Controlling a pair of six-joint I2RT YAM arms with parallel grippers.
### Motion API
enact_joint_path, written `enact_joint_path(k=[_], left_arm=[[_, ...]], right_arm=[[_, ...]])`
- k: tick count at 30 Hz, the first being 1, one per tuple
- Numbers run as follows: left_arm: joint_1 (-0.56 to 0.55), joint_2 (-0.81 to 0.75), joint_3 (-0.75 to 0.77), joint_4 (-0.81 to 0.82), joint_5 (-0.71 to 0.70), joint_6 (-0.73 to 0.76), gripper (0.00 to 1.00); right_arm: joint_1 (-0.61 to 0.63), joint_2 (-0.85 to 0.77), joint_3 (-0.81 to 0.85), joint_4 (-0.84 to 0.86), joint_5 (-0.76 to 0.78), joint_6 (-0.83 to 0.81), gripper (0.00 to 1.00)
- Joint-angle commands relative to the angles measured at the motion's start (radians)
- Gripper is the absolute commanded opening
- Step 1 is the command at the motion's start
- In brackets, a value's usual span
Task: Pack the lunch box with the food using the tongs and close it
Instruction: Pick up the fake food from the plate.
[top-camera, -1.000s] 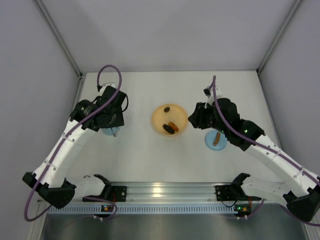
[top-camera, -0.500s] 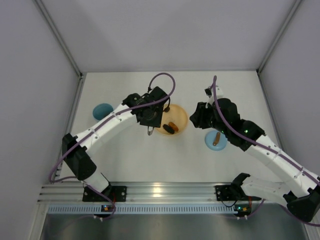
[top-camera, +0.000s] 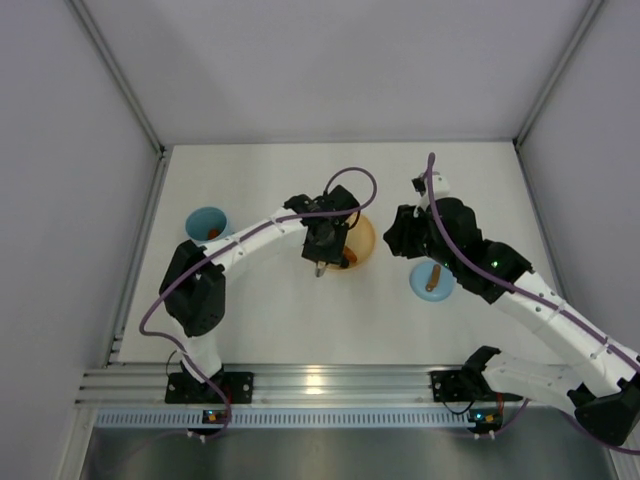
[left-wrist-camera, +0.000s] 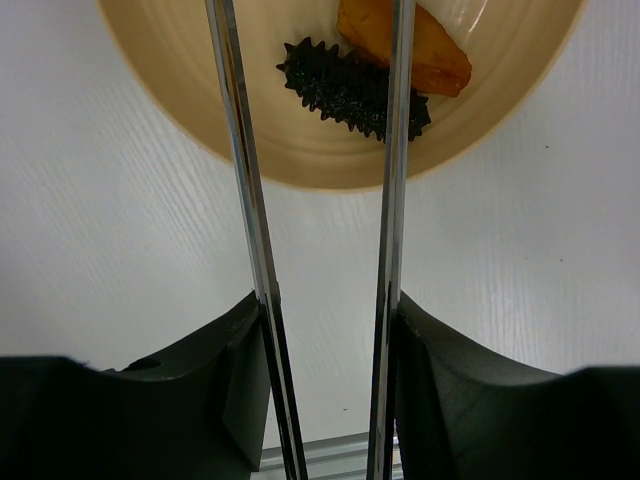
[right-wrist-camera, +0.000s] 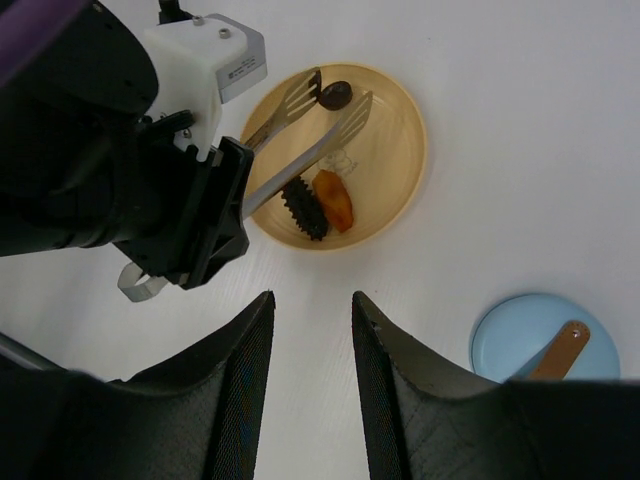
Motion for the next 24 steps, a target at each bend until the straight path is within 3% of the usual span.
enact_joint_path(k=[1, 24], left_arm=[[0.001, 0.036, 0.054, 0.051, -0.007, 0.019, 0.5], [0.025, 0.044, 0.03, 0.063, -0.03, 0.024, 0.47]], right_arm=[[-0.002, -0.019, 0.022, -0.015, 0.031, -0.021, 0.37], [-0.002, -0.016, -0.024, 0.017, 0.02, -0.015, 0.37]])
